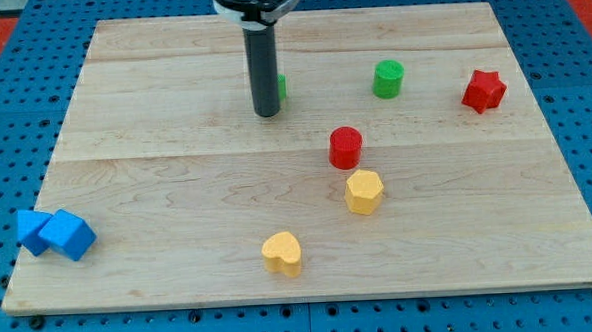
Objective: Push the green star to the center
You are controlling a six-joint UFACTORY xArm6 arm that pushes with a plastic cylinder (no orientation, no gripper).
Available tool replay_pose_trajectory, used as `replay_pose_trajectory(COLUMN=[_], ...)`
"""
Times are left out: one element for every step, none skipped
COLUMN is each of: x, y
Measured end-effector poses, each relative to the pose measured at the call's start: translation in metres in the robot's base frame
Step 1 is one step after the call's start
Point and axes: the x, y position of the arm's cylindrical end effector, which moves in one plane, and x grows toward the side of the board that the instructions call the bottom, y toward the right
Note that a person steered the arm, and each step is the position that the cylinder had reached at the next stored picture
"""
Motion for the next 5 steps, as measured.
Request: replay_pose_trajectory(x=[0.0,-0.012,-0.065,-0.043,-0.03], y=[-0.029,-0.086,-0.037,-0.011,-0.004])
